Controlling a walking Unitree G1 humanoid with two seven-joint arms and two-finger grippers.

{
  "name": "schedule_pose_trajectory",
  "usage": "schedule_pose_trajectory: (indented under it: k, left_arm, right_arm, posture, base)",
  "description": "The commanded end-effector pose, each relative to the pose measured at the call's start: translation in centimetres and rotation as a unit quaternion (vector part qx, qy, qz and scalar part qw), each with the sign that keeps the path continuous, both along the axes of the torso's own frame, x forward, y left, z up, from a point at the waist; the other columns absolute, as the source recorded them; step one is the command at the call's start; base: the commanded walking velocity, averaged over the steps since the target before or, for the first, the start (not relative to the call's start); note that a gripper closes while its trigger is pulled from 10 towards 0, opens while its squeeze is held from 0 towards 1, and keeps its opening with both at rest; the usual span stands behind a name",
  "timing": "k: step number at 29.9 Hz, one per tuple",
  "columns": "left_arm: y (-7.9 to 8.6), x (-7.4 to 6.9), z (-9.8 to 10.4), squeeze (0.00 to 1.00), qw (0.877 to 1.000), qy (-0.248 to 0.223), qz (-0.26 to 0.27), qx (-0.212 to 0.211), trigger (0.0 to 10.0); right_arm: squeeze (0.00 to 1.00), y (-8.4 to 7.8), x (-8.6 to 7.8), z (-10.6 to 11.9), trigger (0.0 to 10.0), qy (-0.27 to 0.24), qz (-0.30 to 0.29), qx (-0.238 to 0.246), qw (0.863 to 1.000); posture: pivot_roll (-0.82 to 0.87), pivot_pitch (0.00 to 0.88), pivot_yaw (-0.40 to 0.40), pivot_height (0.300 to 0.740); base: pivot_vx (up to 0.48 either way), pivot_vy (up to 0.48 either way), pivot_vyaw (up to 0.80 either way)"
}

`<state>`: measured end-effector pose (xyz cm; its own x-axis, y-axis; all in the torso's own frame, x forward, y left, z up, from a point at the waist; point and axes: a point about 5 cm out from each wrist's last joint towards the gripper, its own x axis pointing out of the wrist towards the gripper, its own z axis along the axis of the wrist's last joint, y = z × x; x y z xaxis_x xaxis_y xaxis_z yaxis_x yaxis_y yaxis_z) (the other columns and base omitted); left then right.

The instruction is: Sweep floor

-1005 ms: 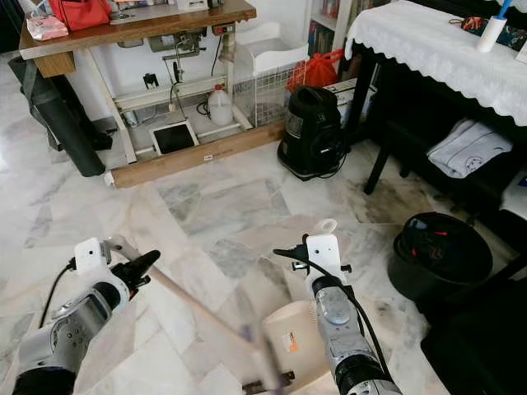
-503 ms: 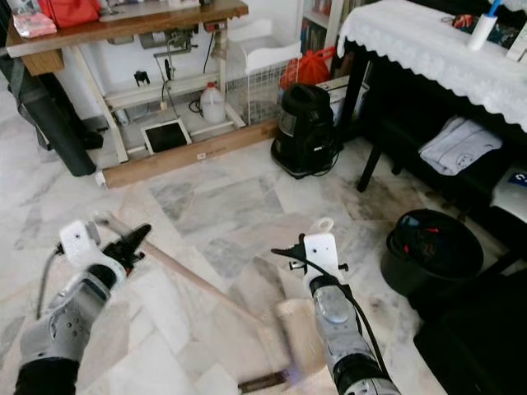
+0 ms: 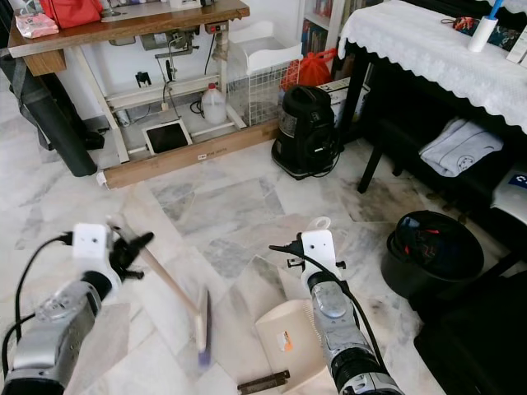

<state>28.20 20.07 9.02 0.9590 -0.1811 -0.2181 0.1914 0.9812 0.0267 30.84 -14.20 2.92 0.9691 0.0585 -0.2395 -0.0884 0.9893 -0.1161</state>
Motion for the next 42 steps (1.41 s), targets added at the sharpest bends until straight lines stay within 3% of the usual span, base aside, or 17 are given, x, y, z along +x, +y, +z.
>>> schedule_pose_trajectory:
  k: [1, 8, 13, 26, 31, 36, 42]
  left_arm:
    - [0.3, -0.5, -0.6, 0.0, 0.999, 0.021, -0.018, 0.032, 10.0]
    - [-0.2, -1.1, -1.8, 0.0, 0.994, 0.07, -0.063, 0.052, 10.0]
    - [-1.3, -1.9, -2.7, 0.0, 0.989, 0.112, -0.093, 0.029, 10.0]
    - [-1.5, -3.0, -3.8, 0.0, 0.978, 0.175, -0.114, 0.0, 10.0]
    - [-1.9, -2.2, -2.9, 0.0, 0.98, 0.168, -0.077, -0.079, 10.0]
    - [-1.8, -2.0, -2.6, 0.0, 0.97, 0.187, -0.056, -0.145, 10.0]
    - [-2.2, -1.2, -1.6, 0.0, 0.971, 0.156, -0.033, -0.178, 10.0]
  right_arm:
    - [0.0, 1.2, -3.2, -4.3, 10.0, 0.124, 0.003, 0.044, 0.991]
    - [0.0, 1.4, -2.9, -4.1, 10.0, 0.124, -0.011, 0.082, 0.989]
    - [0.0, 1.6, -2.6, -3.8, 10.0, 0.124, -0.025, 0.138, 0.982]
    - [0.0, 2.3, -2.7, -3.9, 10.0, 0.133, -0.005, 0.152, 0.979]
    - [0.0, 2.2, -2.6, -3.8, 10.0, 0.134, -0.008, 0.166, 0.977]
    - [0.0, 2.2, -2.6, -3.8, 10.0, 0.132, -0.007, 0.165, 0.977]
    - [0.0, 2.2, -2.5, -3.8, 10.0, 0.132, -0.006, 0.167, 0.977]
  posture:
    - [0.05, 0.081, 0.028, 0.74]
    - [0.05, 0.084, 0.028, 0.74]
    - [0.05, 0.084, 0.028, 0.74]
    - [0.05, 0.089, 0.029, 0.74]
    - [0.05, 0.09, 0.027, 0.74]
    - [0.05, 0.09, 0.027, 0.74]
    - [0.05, 0.09, 0.025, 0.74]
  base:
    - [0.0, 0.0, 0.0]
    - [0.0, 0.0, 0.0]
    - [0.0, 0.0, 0.0]
    - [0.0, 0.0, 0.0]
    - [0.0, 0.0, 0.0]
    - [0.0, 0.0, 0.0]
    - [0.0, 0.0, 0.0]
